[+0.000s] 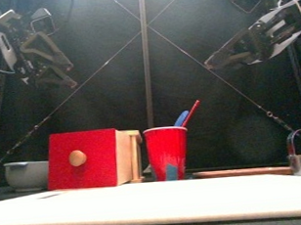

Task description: Put carrot into open drawer

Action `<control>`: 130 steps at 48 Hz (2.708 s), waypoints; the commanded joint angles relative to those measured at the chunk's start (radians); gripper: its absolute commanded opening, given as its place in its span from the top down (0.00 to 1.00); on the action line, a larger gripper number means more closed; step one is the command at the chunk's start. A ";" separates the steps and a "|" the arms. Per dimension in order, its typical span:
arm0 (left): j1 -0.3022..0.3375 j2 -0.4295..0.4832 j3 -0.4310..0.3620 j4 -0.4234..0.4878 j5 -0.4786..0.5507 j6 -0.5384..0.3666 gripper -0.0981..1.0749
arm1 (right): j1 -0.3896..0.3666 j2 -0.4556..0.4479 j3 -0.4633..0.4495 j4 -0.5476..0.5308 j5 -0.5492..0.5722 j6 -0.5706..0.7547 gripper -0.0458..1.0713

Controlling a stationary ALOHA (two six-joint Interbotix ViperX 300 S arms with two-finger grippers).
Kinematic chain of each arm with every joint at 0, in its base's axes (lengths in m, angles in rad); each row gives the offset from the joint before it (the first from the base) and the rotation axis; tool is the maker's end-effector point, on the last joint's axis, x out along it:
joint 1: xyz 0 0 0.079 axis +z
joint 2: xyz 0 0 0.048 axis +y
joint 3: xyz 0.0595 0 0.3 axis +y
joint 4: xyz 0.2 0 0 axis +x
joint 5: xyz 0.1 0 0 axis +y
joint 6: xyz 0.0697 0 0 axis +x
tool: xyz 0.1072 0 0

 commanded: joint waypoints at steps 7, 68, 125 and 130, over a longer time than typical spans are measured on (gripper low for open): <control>0.006 0.000 -0.018 0.006 -0.017 -0.002 0.18 | 0.003 -0.015 -0.011 0.003 -0.006 0.002 0.91; 0.023 0.000 -0.011 0.064 -0.025 0.026 0.18 | 0.261 0.009 -0.086 0.367 1.005 1.173 0.19; 0.028 0.000 0.043 0.121 -0.138 0.080 0.18 | 0.394 0.314 -0.163 0.167 0.851 1.660 0.36; 0.029 0.000 0.046 0.120 -0.138 0.080 0.18 | 0.391 0.298 -0.184 0.132 0.856 1.655 0.36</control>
